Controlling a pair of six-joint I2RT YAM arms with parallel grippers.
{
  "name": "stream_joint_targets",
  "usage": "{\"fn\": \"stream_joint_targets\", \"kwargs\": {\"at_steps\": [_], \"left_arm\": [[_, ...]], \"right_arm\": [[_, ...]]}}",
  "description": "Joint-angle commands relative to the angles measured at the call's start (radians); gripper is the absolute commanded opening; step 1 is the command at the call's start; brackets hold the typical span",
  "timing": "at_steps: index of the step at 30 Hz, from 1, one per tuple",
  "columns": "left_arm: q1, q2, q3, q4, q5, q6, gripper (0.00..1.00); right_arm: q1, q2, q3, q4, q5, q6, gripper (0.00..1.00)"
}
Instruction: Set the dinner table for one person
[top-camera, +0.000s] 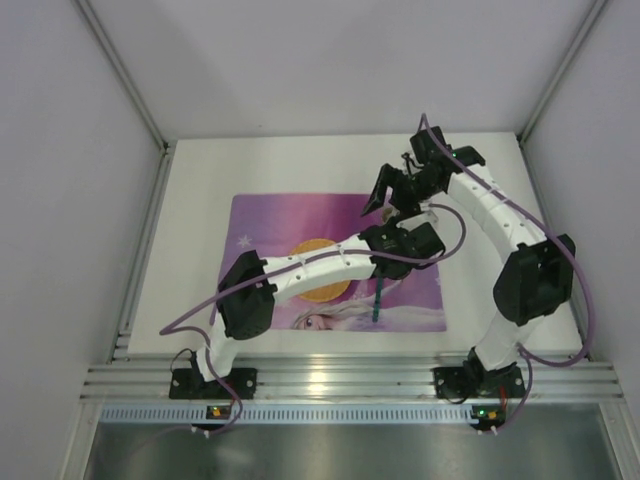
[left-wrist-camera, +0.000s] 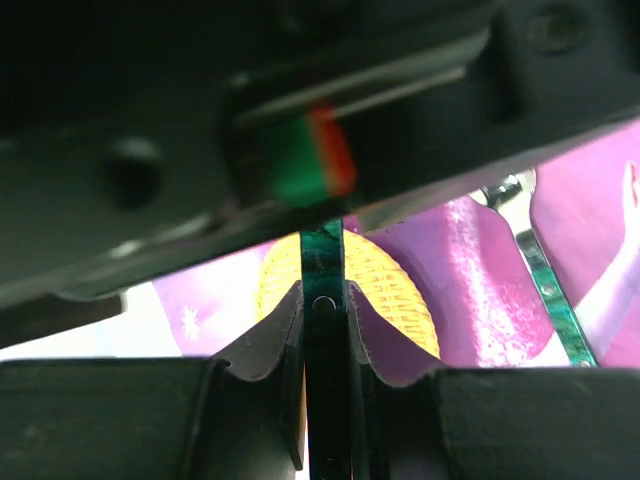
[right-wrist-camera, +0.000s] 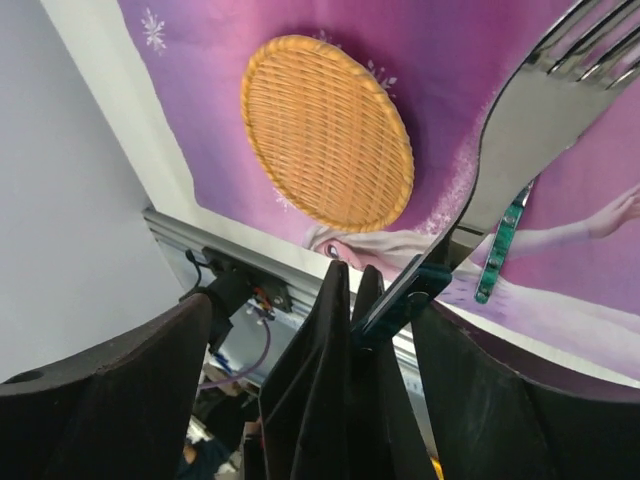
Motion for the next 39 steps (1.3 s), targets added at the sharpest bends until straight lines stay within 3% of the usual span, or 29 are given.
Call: {"fn": "stream_joint_targets", "kwargs": {"at_steps": [1,8,11,14,16,21,23,28,39], "left_arm": [[0.017,-0.077,-0.003,0.056,0.041,0.009,0.0],[0.109,-0.144,-0.072,0.032,0.124,-0.082,0.0],[0.209,-0.193,-0.145,0.019,0.158,-0.136,0.0],[0.359,-0.287,-0.257,0.026,0.238,-0.212,0.0],[0.446,-0.375,-0.357,0.038,0.369,-0.255,0.0],[0.68,-0.535,-0.57,0.09,0.577,-0.26,0.0],[0.764,-0.575,-0.612,0.088,0.728,-0.246,0.0],[0.82,-0.588,-0.704,0.053,0.87,-0.234,0.0],[0.849,-0.439,-0.759,-0.019,0.874,-0.269,0.0]], "right_arm": [[0.008,0.018,0.116,-0.006,-0.034,-0.033,0.81],[-0.128,0.104,0.424,-0.174,-0.01,-0.111,0.88],[-0.246,0.112,0.503,-0.222,-0.028,-0.137,0.89],[-0.314,0.087,0.492,-0.241,-0.039,-0.164,0.9],[-0.345,0.061,0.465,-0.242,-0.04,-0.188,0.9],[-0.406,0.012,0.308,-0.216,-0.047,-0.219,0.89],[-0.406,-0.009,0.246,-0.185,-0.06,-0.216,0.89],[-0.406,-0.019,0.192,-0.144,-0.077,-0.211,0.89],[-0.404,0.006,0.189,-0.145,-0.102,-0.231,0.88]]}}
